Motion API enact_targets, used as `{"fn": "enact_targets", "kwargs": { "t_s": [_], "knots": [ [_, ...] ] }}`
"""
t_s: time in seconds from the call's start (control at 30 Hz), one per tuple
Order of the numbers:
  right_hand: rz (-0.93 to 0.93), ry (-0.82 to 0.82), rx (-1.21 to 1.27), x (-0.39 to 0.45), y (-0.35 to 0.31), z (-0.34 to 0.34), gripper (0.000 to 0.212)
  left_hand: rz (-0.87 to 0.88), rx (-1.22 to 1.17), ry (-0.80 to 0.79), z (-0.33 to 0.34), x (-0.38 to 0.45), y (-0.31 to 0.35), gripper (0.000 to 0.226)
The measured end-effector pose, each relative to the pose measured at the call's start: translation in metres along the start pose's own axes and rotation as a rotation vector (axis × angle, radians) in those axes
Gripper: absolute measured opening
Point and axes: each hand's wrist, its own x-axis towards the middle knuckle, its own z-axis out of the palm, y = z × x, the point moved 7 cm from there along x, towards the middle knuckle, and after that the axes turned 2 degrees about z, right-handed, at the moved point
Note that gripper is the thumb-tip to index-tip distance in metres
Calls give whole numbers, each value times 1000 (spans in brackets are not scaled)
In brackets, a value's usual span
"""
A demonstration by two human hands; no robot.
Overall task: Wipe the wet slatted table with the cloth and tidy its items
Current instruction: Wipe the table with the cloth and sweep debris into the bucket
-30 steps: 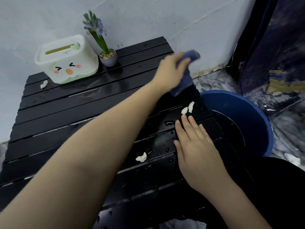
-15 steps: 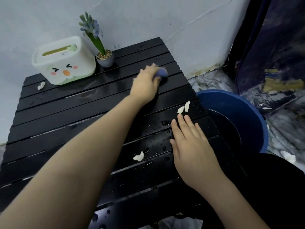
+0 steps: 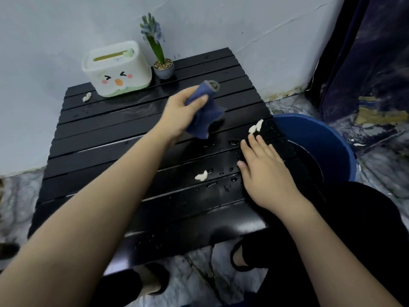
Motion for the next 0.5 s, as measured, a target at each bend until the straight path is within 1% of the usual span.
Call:
{"fn": "enact_targets", "kwargs": {
  "t_s": [0.13, 0.23, 0.3, 0.37, 0.43, 0.5],
  "knots": [
    [0, -8, -11, -3, -1, 2, 55, -32, 120, 85, -86, -95, -6, 23],
    [0, -10, -31, -3, -2, 3, 55, -54, 256, 159, -129, -175, -11, 22],
    [0, -12, -39, -3, -3, 3, 54, -66, 359, 151, -139, -222, -18, 28],
    [0, -15, -44, -3, -3, 3, 54, -75, 486, 78, -135, -259, -29, 38],
    [-3, -19, -50, -3, -3, 3, 55, -20, 673, 7, -127, -280, -37, 55],
    [-11, -24, -62, -3, -3, 3, 54, -1, 796, 22, -121, -286, -45, 63]
  ]
}}
